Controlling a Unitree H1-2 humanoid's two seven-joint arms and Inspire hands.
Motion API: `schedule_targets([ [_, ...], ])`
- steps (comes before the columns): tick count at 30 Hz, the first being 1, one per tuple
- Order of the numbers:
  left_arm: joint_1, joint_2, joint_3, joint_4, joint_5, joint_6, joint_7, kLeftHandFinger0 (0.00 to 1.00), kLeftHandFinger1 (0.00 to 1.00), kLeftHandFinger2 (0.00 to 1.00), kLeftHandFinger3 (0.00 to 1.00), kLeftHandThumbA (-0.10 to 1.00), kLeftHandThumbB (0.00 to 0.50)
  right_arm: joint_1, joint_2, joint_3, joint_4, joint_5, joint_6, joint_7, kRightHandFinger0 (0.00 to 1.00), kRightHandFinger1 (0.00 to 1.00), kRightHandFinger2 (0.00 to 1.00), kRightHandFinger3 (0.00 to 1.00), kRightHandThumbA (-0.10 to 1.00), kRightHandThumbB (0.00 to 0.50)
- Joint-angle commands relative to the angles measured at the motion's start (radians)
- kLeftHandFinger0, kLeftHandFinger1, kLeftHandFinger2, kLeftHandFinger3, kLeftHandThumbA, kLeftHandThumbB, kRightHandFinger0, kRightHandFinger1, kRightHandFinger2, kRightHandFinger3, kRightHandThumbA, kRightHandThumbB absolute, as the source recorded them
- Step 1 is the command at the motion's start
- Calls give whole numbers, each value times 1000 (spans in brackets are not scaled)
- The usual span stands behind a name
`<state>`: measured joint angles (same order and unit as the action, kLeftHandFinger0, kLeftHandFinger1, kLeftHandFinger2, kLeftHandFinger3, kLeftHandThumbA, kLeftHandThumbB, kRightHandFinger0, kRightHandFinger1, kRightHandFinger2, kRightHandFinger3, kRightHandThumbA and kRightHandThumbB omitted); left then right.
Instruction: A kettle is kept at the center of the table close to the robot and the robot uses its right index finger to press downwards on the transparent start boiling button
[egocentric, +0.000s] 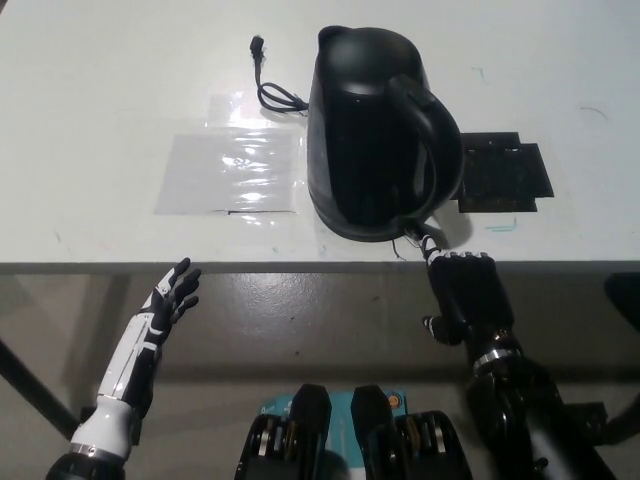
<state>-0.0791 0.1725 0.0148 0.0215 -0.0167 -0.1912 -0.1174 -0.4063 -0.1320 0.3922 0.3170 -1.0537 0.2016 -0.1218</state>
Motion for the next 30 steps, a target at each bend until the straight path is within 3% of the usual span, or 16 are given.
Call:
schedule_targets([
  [1, -14, 22, 1, -40, -5, -6, -16, 1000, 1000, 1000, 1000, 1000, 315, -19, -2, 11, -20, 14, 4, -5, 0, 0, 72, 1000, 1000, 267],
  [5, -15, 24, 0, -35, -2, -15, -17, 1000, 1000, 1000, 1000, 1000, 313, 30, -12, -1, -121, 27, -52, -90, 0, 0, 17, 1000, 1000, 264],
  [6, -16, 24, -1, -32, -4, -19, -18, 1000, 1000, 1000, 1000, 1000, 310, 45, -14, -6, -159, 37, -70, -105, 0, 0, 59, 1000, 1000, 264],
  [8, -18, 24, -3, -27, -3, -18, -20, 1000, 1000, 1000, 1000, 1000, 315, 85, -16, -21, -249, 78, -102, -111, 38, 80, 272, 1000, 1000, 273],
  [9, -14, 25, -3, -27, -2, -20, -19, 1000, 1000, 1000, 1000, 1000, 317, 102, -15, -24, -288, 91, -111, -106, 142, 193, 460, 1000, 1000, 278],
  [10, -12, 24, -3, -27, -1, -23, -19, 1000, 1000, 1000, 1000, 1000, 317, 122, -15, -26, -335, 99, -115, -96, 483, 563, 796, 1000, 1000, 290],
  [11, -12, 24, -3, -29, 0, -20, -18, 1000, 1000, 1000, 1000, 1000, 320, 137, -18, -25, -373, 110, -129, -93, 643, 730, 959, 1000, 1000, 300],
  [12, -11, 24, -3, -29, 0, -20, -17, 1000, 1000, 1000, 1000, 1000, 319, 141, -19, -25, -384, 113, -135, -91, 722, 800, 1000, 1000, 1000, 341],
  [14, -13, 24, -4, -21, -3, -25, -20, 1000, 1000, 1000, 1000, 1000, 315, 178, -20, -22, -449, 109, -155, -104, 793, 846, 1000, 1000, 1000, 309],
  [19, -14, 24, -6, -16, -2, -25, -22, 1000, 1000, 1000, 1000, 1000, 318, 227, -21, -31, -531, 114, -173, -91, 784, 827, 1000, 1000, 1000, 325],
  [25, -16, 24, -4, -12, 2, -33, -24, 1000, 1000, 1000, 1000, 1000, 311, 287, -40, -53, -575, 196, -227, -72, 863, 860, 1000, 1000, 1000, 317],
  [27, -22, 23, -4, -12, 0, -25, -26, 1000, 1000, 1000, 1000, 1000, 313, 312, -47, -77, -588, 265, -269, -84, 909, 908, 1000, 1000, 1000, 294],
  [29, -24, 23, -3, -8, -5, -24, -26, 1000, 1000, 1000, 1000, 1000, 317, 342, -56, -121, -568, 413, -393, -131, 1000, 1000, 1000, 1000, 1000, 280],
  [30, -24, 23, -2, -8, -5, -23, -26, 1000, 1000, 1000, 1000, 1000, 316, 345, -58, -128, -564, 426, -412, -138, 1000, 1000, 1000, 1000, 1000, 280],
])
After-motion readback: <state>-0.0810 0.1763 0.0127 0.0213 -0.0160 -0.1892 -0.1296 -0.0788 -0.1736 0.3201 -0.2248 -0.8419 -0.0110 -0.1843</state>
